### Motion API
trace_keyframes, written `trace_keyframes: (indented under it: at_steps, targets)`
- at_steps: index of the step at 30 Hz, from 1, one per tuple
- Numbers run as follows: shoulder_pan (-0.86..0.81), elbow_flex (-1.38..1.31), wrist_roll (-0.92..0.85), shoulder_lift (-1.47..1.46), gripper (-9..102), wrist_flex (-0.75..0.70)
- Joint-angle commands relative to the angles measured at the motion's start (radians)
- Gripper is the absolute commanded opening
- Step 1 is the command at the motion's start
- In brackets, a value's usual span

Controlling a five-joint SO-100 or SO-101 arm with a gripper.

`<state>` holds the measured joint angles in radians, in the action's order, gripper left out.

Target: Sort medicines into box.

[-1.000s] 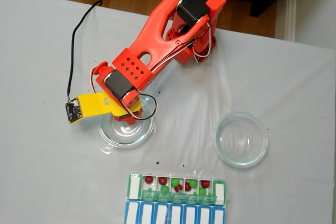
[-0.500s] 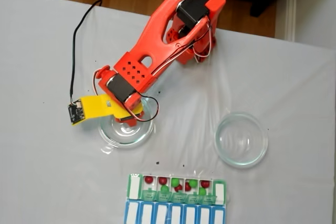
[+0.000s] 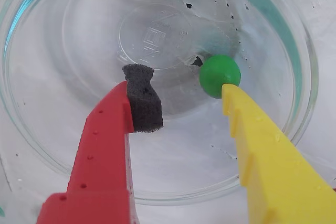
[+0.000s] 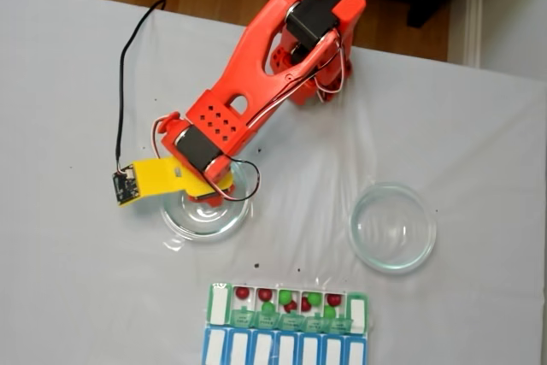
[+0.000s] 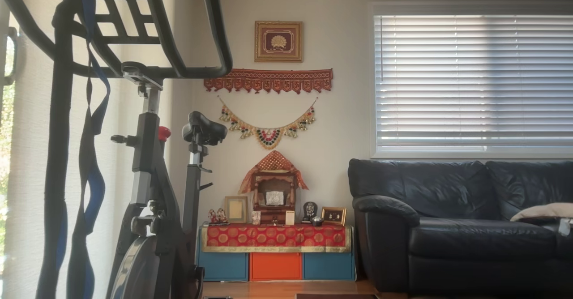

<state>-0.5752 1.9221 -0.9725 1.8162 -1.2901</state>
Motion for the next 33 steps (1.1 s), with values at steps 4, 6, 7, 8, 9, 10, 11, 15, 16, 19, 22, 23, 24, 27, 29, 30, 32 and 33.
trace_keyframes:
  at_steps: [4,6,7,8,9,10,11,15,16,19,22,23,24,27,29,30,32,33]
  targets:
    - [0.012,-0.014,0.015,0.003,22,0.000]
    - [0.015,-0.018,0.017,0.011,22,-0.008]
    - [0.015,-0.021,0.017,0.015,22,-0.015]
    - [0.015,-0.025,0.017,0.018,22,-0.020]
    - [0.017,-0.026,0.017,0.025,22,-0.025]
    - [0.017,-0.026,0.017,0.029,21,-0.028]
    - [0.018,-0.026,0.017,0.034,21,-0.034]
    - [0.028,-0.015,0.017,0.077,21,-0.054]
    - [0.031,-0.011,0.021,0.092,21,-0.054]
    - [0.038,0.011,0.034,0.147,22,-0.057]
    - [0.043,0.014,0.038,0.161,21,-0.072]
    - [0.044,0.015,0.038,0.161,21,-0.077]
    - [0.046,0.015,0.038,0.161,21,-0.080]
    - [0.046,0.017,0.038,0.158,21,-0.086]
    - [0.044,0.017,0.037,0.155,21,-0.086]
    - [0.043,0.015,0.037,0.153,21,-0.083]
    - [0.041,0.006,0.037,0.135,22,-0.080]
    - [0.040,-0.002,0.037,0.118,22,-0.080]
